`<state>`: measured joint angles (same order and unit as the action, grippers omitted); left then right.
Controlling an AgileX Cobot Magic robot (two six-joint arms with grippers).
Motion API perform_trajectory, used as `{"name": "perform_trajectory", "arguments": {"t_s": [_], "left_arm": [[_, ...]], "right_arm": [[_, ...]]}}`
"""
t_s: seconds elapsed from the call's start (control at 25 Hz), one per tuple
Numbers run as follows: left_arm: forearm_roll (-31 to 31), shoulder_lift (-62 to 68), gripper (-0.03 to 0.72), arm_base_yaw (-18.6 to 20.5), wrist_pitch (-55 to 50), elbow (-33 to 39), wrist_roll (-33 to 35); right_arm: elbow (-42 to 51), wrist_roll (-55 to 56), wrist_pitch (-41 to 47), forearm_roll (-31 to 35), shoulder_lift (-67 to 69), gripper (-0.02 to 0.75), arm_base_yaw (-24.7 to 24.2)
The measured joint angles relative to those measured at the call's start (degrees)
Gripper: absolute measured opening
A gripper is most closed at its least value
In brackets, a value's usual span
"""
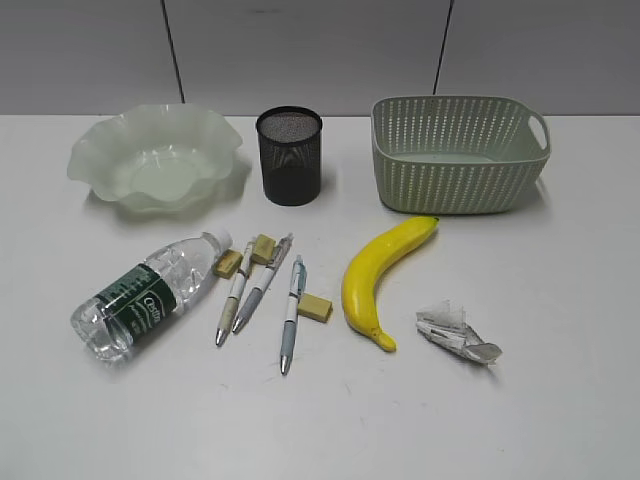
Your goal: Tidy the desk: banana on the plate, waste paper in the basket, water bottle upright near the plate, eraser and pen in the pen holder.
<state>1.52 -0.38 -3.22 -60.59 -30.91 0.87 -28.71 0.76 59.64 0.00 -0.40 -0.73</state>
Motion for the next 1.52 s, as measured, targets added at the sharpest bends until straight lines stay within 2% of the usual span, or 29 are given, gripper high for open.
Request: {"name": "perform_trajectory", "arguments": {"t_s": [1.28, 1.4, 1.52], "left_arm": [[0.43, 0.00, 0.287, 0.00, 0.10, 0.00, 0.18], [2.61, 0.74, 0.261, 0.00, 2.35, -1.05, 0.18], [5.90, 3.93, 0.249, -0.02, 10.11, -3.39, 0.18]], "right_arm": [[0.00, 0.00, -0.04, 0.00, 0.00, 0.351, 0.00], [0.00, 0.00, -0.04, -0.34, 0.00, 0.351, 0.00], [0.00, 0.00, -0.04, -0.34, 0.00, 0.351, 0.00]]}}
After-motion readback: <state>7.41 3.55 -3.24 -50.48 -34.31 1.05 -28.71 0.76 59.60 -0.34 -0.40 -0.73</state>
